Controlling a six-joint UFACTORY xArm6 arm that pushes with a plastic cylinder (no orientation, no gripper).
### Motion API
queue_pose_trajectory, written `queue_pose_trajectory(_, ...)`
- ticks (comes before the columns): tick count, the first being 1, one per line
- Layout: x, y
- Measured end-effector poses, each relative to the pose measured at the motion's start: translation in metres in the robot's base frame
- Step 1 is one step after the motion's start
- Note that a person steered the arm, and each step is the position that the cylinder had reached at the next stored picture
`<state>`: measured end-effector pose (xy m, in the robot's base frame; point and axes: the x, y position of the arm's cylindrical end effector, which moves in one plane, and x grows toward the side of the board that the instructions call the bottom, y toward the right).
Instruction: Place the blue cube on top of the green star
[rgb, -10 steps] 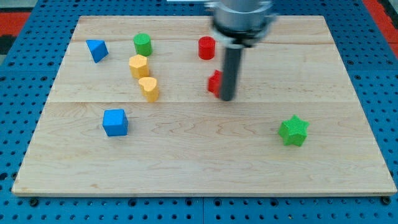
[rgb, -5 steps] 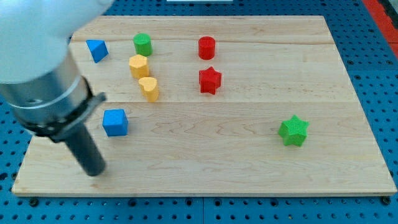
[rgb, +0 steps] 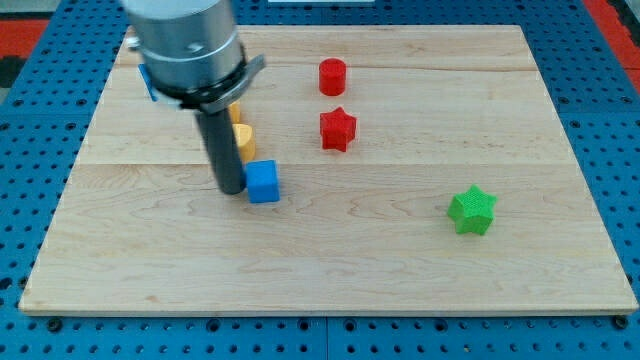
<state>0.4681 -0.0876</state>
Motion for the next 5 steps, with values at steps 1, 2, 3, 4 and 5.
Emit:
queue_pose_trajectory(1,-0.003,0.048)
queue_pose_trajectory(2,0.003,0.070)
queue_pose_trajectory(3,0.003,0.110)
queue_pose_trajectory(4,-0.003,0.174)
queue_pose_trajectory(5,-0.015,0.221)
